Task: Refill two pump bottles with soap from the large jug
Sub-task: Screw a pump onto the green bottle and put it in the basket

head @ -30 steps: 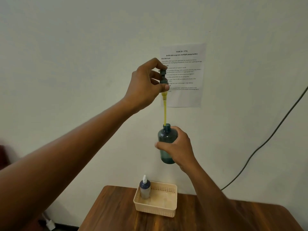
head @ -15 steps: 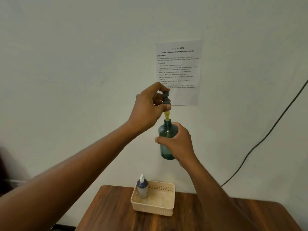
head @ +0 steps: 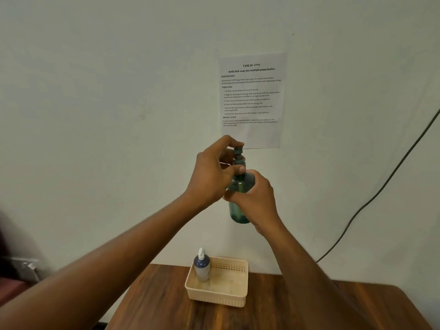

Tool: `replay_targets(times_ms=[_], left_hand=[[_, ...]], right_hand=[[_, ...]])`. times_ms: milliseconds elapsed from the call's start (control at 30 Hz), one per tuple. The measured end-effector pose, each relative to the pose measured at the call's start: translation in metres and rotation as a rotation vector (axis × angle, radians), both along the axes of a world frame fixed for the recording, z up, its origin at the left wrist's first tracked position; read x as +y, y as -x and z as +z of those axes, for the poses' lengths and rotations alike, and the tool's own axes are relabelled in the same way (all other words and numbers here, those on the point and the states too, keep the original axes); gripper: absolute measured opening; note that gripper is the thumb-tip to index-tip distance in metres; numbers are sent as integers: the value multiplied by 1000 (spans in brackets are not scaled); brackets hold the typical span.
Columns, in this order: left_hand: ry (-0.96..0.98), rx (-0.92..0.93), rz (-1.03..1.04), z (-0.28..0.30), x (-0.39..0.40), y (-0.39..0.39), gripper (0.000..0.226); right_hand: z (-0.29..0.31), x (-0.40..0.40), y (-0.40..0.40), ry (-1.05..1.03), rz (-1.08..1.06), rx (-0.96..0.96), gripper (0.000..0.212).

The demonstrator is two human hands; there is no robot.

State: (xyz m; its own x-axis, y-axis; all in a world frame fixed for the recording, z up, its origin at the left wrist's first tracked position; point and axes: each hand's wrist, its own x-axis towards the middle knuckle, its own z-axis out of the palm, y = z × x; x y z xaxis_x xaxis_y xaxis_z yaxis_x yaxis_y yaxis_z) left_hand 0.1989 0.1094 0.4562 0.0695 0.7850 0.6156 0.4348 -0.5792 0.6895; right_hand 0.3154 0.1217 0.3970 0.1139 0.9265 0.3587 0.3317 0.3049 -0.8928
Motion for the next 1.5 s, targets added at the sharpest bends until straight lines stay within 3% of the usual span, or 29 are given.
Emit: replay_targets(times_ms=[200,400,533,733,933,1133,1233,1500], left_hand=[[-6,-9,-13,-5,3,-1,45],[-29,-20,55,2,3,1,78],[19,-91,60,6,5,-6,78],[135,-131,-144,13,0,5,83],[289,-58,-316,23,4,12,87],[130,-87,-86,24,7,0,90],[130,-78,-97,22,3,-2,93],[342,-98,-440,34,1,11,92]], right_hand=[[0,0,0,-4,-11,10,58],[5,-2,-1,-26,-12,25,55],[8,-5,0,-26,-6,26,57],[7,-11,-7,-4,14,46,58],[10,-13,-9,3,27,74,59],[15,-14,-6,-24,-4,25,67],[15,-18,-5,-38,8,29,68],[15,-23,-12,6,50,104,59]])
